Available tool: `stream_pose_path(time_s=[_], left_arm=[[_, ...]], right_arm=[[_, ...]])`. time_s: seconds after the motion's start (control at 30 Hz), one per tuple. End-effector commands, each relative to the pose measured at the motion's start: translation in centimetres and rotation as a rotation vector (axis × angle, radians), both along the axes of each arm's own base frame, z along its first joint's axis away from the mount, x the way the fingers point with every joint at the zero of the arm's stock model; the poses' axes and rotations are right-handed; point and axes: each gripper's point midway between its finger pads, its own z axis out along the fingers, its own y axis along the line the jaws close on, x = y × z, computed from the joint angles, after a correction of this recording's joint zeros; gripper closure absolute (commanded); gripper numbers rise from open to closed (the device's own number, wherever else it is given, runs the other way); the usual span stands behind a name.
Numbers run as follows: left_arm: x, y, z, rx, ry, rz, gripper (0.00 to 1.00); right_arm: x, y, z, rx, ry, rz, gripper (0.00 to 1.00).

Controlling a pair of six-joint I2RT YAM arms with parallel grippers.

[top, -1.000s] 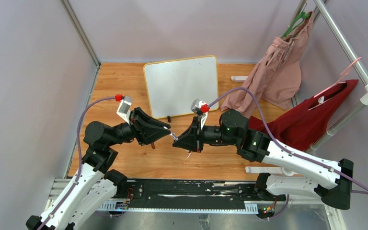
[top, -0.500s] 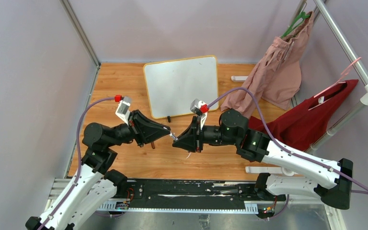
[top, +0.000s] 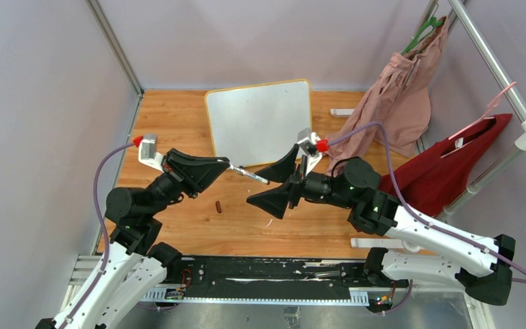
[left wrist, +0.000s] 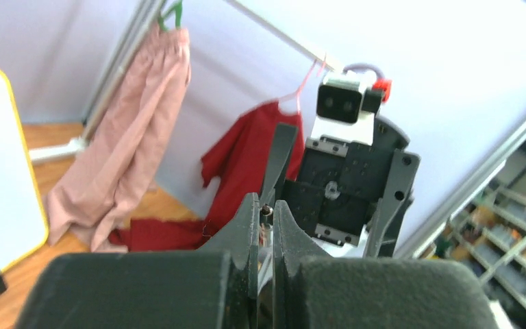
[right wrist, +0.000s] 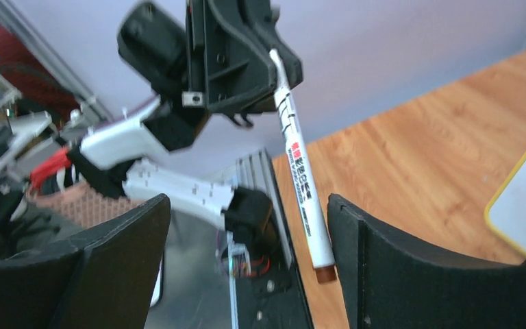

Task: Write a sentence on the whiteboard

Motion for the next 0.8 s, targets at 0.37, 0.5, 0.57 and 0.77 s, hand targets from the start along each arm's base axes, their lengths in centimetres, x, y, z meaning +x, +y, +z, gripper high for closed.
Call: stream_pose_path(time_s=[0.37,0.5,0.57,0.77], left_arm=[[2.9,5.0,5.7,-0.458,0.127,0.181,1.00],[3.2,5.8,5.3,-0.513,0.168,0.198,1.00],[3.1,6.3,5.2,-0.534,0.171,0.213,1.00],[3.3,5.6,4.6,-0.540,0.224,0.166,1.00]], right_arm=[[4.3,1.3,9.3,0.364,0.029,-0.165,0.19],[4.9,1.8,10.2,0.381,0.035,-0.154,0.26],[5.2,2.0,10.5,0.382,0.039,-0.148,0.27],[5.8,2.5,10.3,0.327,0.048,-0.104,0.31]])
